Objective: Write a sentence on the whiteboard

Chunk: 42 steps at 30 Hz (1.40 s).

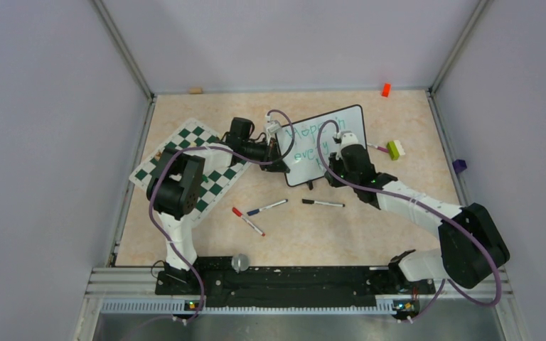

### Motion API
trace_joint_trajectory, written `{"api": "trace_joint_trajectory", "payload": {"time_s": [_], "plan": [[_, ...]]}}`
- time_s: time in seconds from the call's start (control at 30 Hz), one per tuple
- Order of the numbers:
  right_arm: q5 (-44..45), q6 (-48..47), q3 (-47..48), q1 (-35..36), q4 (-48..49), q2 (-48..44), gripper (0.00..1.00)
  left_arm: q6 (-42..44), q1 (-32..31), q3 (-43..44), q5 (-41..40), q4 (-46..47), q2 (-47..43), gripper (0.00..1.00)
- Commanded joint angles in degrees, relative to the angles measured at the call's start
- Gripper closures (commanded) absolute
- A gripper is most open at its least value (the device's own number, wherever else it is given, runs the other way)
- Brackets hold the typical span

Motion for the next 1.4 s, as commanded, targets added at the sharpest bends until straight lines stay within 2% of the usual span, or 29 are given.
{"api": "trace_joint_trajectory", "payload": {"time_s": [0.0, 0.73, 1.1, 1.37], "plan": [[2.73, -0.9, 3.57, 0.52, 1.16, 0.44, 1.0, 3.23, -1.31, 0.13, -0.44, -2.52, -0.56, 1.0], [3.99, -0.94, -0.34, -0.49, -1.26, -1.1, 1.0, 3.27, -1.33, 0.21, -0.43, -2.5, -0.55, 1.0], [-2.2, 0.09, -1.36, -0.55, 1.92, -0.9, 1.0, 3.28, -1.33, 0.13, -0.37, -2.5, -0.57, 1.0], [-2.43, -0.22, 0.63, -0.51, 2.15, -2.31, 1.0, 3.31, -1.33, 0.07, -0.36, -2.5, -0.42, 1.0]]}}
